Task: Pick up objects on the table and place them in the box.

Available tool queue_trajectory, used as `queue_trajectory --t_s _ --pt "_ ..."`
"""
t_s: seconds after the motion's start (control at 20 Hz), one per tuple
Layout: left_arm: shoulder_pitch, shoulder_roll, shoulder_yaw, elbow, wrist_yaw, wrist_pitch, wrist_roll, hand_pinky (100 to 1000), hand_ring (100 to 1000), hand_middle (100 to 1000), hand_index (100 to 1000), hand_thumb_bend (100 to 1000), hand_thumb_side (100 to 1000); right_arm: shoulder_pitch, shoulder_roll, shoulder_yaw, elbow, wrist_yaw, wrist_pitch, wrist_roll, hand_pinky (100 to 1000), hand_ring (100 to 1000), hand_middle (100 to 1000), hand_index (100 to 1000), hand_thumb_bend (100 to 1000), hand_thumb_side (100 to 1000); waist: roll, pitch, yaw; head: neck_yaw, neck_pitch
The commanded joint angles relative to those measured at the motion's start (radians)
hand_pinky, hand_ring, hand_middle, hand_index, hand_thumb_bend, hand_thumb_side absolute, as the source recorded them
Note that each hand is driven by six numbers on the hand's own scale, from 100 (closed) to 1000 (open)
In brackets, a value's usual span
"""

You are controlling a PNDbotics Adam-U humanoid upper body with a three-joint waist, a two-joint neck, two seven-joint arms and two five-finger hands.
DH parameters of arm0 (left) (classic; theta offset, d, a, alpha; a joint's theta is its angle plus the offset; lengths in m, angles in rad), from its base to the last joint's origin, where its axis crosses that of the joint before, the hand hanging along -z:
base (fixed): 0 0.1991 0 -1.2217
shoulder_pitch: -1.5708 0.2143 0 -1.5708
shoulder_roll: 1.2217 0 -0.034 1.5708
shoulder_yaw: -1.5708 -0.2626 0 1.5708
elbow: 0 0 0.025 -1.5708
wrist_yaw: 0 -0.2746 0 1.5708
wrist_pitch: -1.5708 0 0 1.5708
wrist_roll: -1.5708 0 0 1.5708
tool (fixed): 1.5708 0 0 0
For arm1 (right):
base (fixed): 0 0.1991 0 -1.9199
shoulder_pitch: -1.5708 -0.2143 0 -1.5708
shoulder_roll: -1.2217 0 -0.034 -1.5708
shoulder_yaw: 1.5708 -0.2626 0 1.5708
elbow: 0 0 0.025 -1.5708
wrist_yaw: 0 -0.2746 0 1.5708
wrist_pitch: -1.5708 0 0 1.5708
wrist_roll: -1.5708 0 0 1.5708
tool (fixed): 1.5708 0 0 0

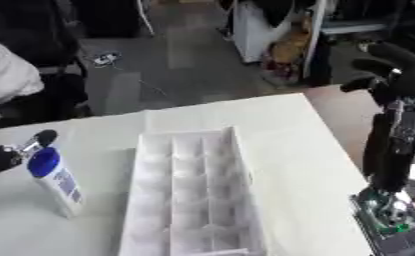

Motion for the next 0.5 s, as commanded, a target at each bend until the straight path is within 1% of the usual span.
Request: queue_trajectory --t_s 0.05,0.25,0.5 --pt "-0.014 0.010 0.004 -0.014 -0.014 0.000 -0.017 760 764 887 892 652 1000 -0.006 -0.022 -0.004 -0.016 -0.002 0.003 0.003 487 661 694 764 100 866 -0.001 -0.017 -0.001 -0.001 -0.005" --pt "-0.008 0.007 0.003 -0.031 -0.027 0.000 -0.040 747 765 879 884 636 1000 -0.006 -0.022 -0.003 -0.016 -0.002 0.004 0.004 487 661 694 763 100 866 -0.001 -0.018 -0.001 -0.003 -0.004" --pt "-0.015 0.006 0.013 -0.093 -0.039 0.010 -0.050 743 763 876 882 626 1000 -0.004 -0.023 -0.003 -0.016 -0.002 0.005 0.004 486 661 694 763 100 866 -0.001 -0.019 0.001 -0.004 -0.002"
